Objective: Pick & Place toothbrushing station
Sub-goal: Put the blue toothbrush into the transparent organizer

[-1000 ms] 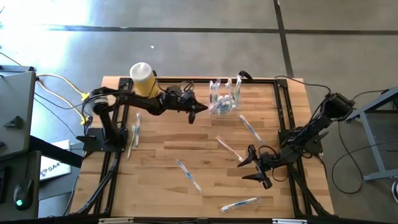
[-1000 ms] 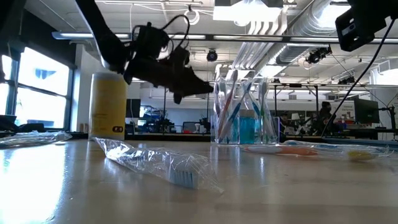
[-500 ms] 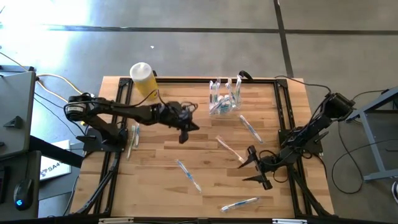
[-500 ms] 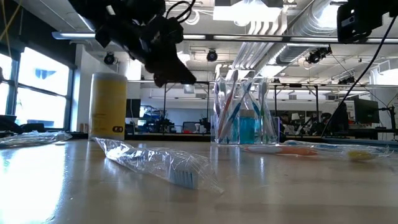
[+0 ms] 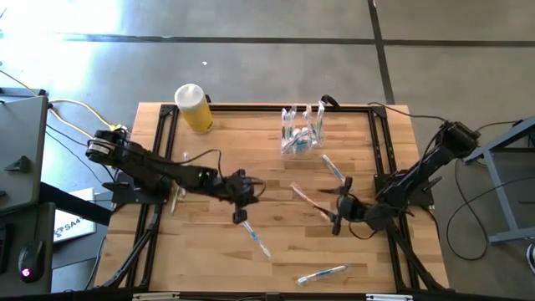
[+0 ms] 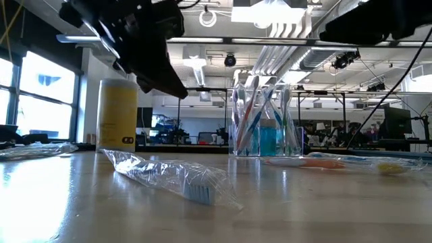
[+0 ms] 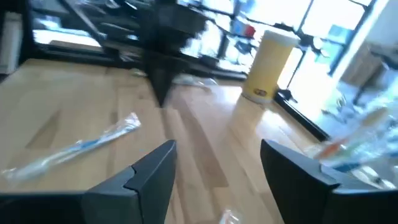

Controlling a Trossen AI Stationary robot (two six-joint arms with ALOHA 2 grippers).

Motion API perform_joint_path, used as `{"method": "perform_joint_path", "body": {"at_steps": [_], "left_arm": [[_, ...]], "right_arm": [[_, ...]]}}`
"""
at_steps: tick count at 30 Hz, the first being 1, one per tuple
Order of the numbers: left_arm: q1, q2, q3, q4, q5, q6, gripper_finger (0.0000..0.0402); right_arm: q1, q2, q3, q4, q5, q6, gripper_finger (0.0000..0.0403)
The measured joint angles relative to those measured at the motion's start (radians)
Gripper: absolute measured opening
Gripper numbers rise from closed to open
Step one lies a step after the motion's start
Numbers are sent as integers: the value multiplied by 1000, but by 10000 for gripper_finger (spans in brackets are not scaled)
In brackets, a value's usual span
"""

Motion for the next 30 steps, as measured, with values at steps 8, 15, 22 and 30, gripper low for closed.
{"method": "perform_joint_path", "body": {"at_steps": [8, 15, 22, 30], "left_arm": [[-108, 0, 0, -5, -149, -30, 0], [-108, 0, 0, -5, -172, -30, 0], [-108, 0, 0, -2, -182, -13, 0], [-108, 0, 0, 14, -185, -8, 0]], "right_arm": [[-164, -99, 147, -611, -134, 415, 226], [-368, -101, 157, -1017, -328, 767, 226], [-562, -101, 157, -1084, -414, 768, 226], [-742, -19, 158, -1090, -613, 716, 226]]}}
